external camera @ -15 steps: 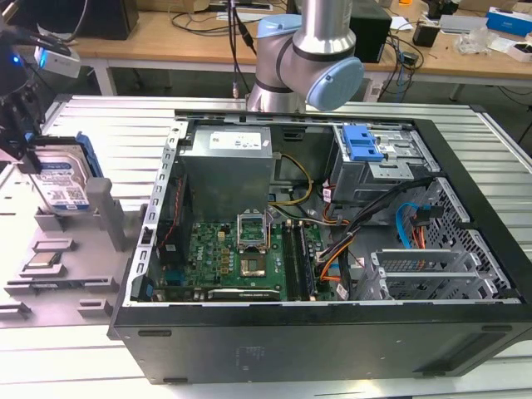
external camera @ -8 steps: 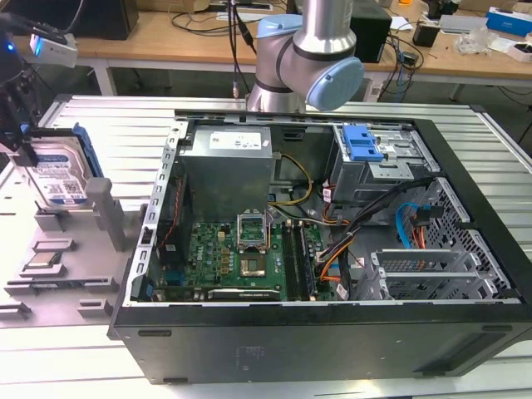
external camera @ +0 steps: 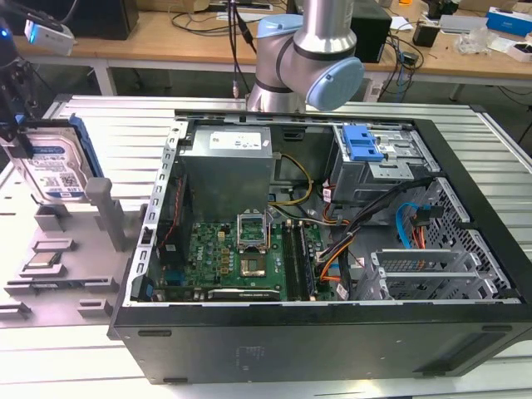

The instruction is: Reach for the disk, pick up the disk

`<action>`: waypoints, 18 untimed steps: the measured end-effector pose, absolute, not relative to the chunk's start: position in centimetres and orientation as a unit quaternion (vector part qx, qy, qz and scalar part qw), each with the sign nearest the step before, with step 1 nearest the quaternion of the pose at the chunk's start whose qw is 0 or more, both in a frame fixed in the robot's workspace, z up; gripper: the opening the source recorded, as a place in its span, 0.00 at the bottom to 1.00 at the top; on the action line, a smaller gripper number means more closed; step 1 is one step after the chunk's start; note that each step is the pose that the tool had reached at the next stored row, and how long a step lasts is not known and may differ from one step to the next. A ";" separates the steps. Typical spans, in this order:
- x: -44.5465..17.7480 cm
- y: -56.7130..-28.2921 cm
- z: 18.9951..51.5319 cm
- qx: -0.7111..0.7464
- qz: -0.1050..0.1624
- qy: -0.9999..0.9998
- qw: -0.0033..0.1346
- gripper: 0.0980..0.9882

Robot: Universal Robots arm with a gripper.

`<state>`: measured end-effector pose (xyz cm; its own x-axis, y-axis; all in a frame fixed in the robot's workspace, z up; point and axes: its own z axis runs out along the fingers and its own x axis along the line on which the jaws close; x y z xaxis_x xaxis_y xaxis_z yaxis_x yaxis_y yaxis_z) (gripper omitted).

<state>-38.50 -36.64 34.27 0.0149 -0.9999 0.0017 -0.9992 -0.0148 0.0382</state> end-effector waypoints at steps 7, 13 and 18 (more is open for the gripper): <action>-38.5 -36.6 35.4 0.712 -0.013 -0.702 0.014 0.30; -38.5 -36.6 36.2 0.712 -0.013 -0.702 0.014 0.30; -38.5 -36.5 36.9 0.712 -0.013 -0.702 0.014 0.30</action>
